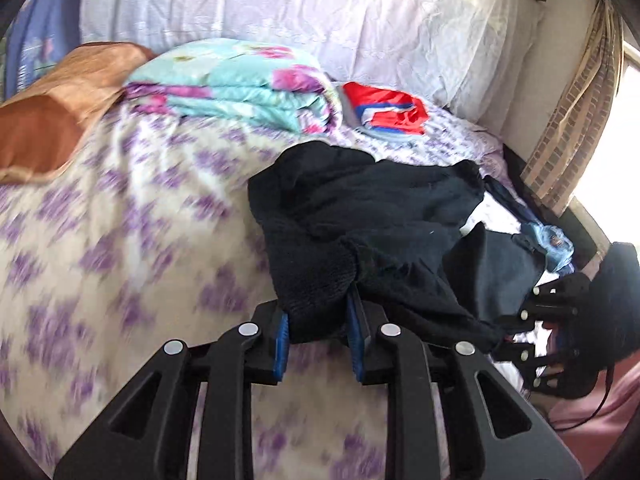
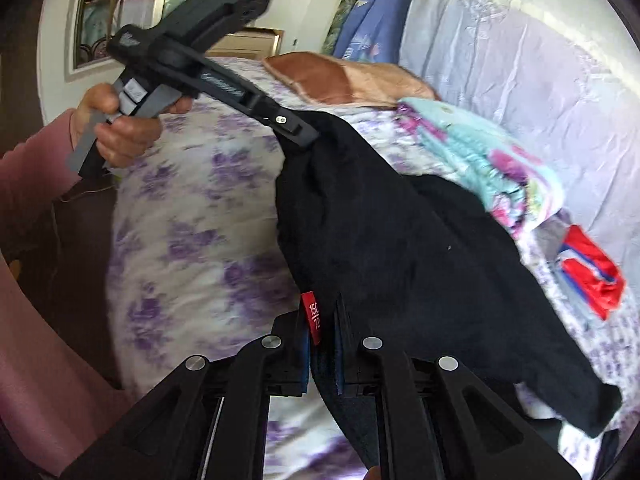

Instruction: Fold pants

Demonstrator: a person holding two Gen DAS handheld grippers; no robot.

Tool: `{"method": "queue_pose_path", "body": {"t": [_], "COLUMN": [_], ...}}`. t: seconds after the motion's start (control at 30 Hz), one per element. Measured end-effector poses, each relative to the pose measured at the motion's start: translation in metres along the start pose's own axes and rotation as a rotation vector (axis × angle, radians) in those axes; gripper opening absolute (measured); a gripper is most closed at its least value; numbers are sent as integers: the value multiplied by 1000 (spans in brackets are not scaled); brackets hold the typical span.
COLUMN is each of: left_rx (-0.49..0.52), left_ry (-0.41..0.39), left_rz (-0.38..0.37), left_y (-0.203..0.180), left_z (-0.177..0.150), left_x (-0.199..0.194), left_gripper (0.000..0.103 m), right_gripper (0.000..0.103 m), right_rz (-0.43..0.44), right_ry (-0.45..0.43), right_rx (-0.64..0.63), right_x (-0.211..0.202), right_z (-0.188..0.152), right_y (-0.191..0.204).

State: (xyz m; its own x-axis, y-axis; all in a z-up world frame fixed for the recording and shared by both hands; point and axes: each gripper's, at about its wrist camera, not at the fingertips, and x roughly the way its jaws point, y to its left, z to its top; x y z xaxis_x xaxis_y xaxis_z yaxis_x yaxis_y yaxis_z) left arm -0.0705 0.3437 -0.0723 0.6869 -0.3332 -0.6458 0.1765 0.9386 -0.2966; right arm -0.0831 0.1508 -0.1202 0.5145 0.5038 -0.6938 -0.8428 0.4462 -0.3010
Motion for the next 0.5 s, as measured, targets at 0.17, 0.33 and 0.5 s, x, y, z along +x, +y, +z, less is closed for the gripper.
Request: {"method": "queue_pose_path", "body": {"t": [0.17, 0.33, 0.5], "left_rx": [45, 90, 88], "left_ry": [100, -37, -67], "left_rz": [144, 244, 176], "left_y": [7, 8, 3], "left_z": [-21, 18, 86], "left_x": [3, -22, 18], "left_gripper": [43, 55, 64], "right_gripper": [45, 69, 84], "right_rz": [68, -41, -327], "right_ry": [13, -72, -151], "right_rx": [174, 501, 924], "right_x": [-4, -53, -102], "right_z": [-18, -54, -127], "right_y": [-26, -120, -261]}}
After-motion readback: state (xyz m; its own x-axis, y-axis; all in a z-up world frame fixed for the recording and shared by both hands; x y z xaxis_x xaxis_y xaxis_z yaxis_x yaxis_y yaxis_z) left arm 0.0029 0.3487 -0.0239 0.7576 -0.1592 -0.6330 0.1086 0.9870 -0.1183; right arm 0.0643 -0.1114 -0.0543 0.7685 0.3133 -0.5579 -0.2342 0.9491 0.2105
